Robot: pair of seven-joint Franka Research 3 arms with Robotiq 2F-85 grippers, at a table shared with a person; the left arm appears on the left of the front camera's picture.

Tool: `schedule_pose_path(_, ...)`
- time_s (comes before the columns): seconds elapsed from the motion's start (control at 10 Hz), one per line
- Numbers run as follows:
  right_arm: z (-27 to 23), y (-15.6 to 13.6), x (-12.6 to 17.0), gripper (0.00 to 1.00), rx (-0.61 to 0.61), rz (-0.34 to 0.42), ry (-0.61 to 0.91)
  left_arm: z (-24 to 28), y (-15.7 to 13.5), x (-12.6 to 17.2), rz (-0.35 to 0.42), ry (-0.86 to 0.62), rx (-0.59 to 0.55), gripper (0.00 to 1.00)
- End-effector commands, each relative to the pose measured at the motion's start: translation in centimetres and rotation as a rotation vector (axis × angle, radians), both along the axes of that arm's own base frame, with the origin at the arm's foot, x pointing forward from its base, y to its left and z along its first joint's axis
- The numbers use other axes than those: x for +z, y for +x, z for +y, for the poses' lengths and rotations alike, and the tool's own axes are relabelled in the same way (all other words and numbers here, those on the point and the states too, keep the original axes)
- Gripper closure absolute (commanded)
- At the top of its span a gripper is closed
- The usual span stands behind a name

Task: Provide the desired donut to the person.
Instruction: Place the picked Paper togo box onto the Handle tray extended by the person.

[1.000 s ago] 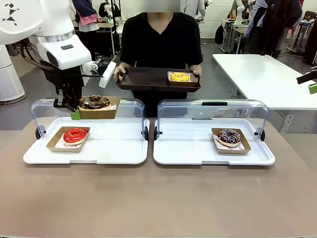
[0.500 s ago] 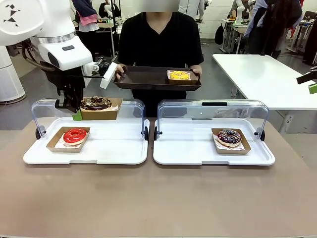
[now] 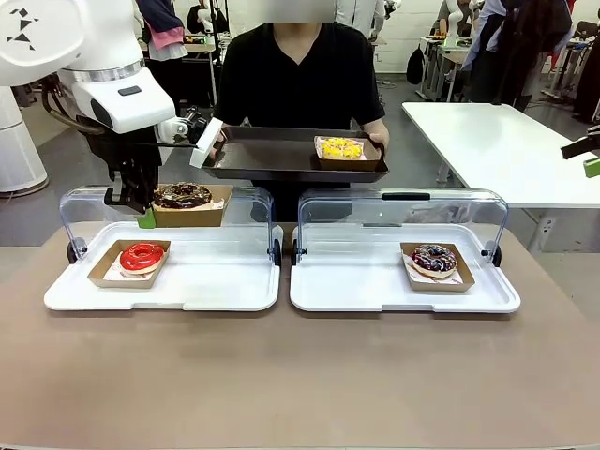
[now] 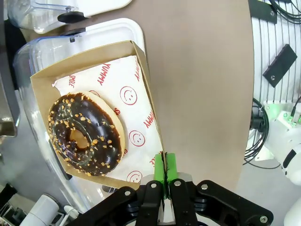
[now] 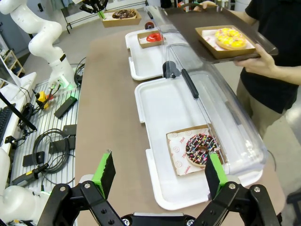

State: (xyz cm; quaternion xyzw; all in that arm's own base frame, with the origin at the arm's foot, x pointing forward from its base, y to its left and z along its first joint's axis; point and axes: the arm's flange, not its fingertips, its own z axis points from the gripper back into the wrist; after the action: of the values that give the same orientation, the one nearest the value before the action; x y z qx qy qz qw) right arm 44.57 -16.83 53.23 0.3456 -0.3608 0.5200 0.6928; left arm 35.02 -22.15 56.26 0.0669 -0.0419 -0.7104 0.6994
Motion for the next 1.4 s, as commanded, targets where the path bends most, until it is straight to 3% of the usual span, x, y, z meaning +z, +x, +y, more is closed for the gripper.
schedule_pose_path(0.0,0.0,0.0,-0.1,0.00,-0.008,0.002,-0.002,0.1,-0.3,0.3,-0.008,0.012,0.009,1.00)
schedule_pose_path(0.4,0.0,0.0,-0.1,0.00,-0.008,0.002,-0.002,0.0,0.0,0.0,0.000,0.000,0.000,0.98)
schedule_pose_path(0.6,0.0,0.0,-0.1,0.00,-0.008,0.002,-0.002,-2.1,0.7,3.8,-0.129,-0.015,0.029,0.98)
schedule_pose_path(0.8,0.0,0.0,-0.1,0.00,-0.008,0.002,-0.002,-4.7,3.9,7.1,-0.186,-0.022,0.004,0.98)
schedule_pose_path(0.9,0.0,0.0,-0.1,0.00,-0.008,0.002,-0.002,-5.4,4.4,7.2,-0.186,-0.027,0.017,0.98)
schedule_pose_path(1.1,0.0,0.0,-0.1,0.00,-0.008,0.002,-0.002,-6.8,10.3,7.9,-0.185,0.007,-0.011,0.98)
schedule_pose_path(1.3,0.0,0.0,-0.1,0.00,-0.008,0.002,-0.002,-7.0,13.7,7.6,-0.159,0.008,-0.050,0.98)
